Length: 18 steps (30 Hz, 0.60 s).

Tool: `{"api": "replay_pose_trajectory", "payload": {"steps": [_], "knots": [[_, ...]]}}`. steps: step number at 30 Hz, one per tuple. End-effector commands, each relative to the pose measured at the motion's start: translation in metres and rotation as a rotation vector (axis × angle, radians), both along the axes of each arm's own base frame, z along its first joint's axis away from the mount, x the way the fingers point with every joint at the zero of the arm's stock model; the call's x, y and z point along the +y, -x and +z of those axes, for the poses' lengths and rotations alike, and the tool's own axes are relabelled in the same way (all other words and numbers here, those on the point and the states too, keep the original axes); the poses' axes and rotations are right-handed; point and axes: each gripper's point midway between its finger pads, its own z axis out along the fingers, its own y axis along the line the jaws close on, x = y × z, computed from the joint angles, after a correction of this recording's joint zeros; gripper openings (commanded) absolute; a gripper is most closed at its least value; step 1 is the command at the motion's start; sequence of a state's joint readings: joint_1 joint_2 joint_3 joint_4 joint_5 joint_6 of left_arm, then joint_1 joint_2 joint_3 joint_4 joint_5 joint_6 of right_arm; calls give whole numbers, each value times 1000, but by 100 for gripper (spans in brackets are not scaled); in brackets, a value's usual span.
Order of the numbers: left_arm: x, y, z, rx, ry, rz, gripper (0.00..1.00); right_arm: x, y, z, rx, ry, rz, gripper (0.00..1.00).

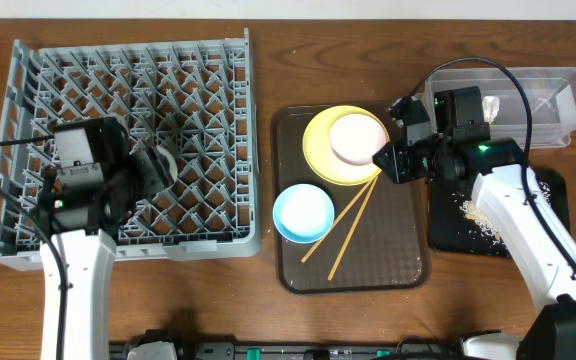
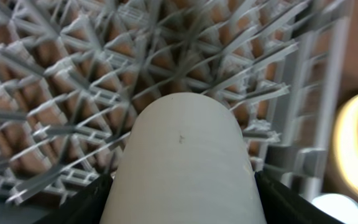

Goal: Sort waste into correct bins and load items into the dishwasher rack
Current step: 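Carry the white bowl with the left gripper into the dish rack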

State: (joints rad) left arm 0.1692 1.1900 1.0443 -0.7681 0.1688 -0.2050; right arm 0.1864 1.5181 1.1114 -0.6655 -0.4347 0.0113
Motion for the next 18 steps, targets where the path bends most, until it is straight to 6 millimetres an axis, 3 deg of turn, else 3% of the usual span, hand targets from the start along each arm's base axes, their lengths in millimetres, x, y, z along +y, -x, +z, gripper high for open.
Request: {"api": "replay_pose_trajectory", "payload": {"steps": [1,15,16,18], "knots": [[13,-1,-16,77,-55,18,6,-7,-1,2,-28,68,-7,22],[10,-7,-87,303,0,2,6,-7,0,1,-24,68,-6,32],[9,-6,-90,312,10,-2,8,-7,0,1,-24,68,-6,36],[8,-6,-91,316,14,-3,22,-6,0,2,-22,63,-4,46]]}}
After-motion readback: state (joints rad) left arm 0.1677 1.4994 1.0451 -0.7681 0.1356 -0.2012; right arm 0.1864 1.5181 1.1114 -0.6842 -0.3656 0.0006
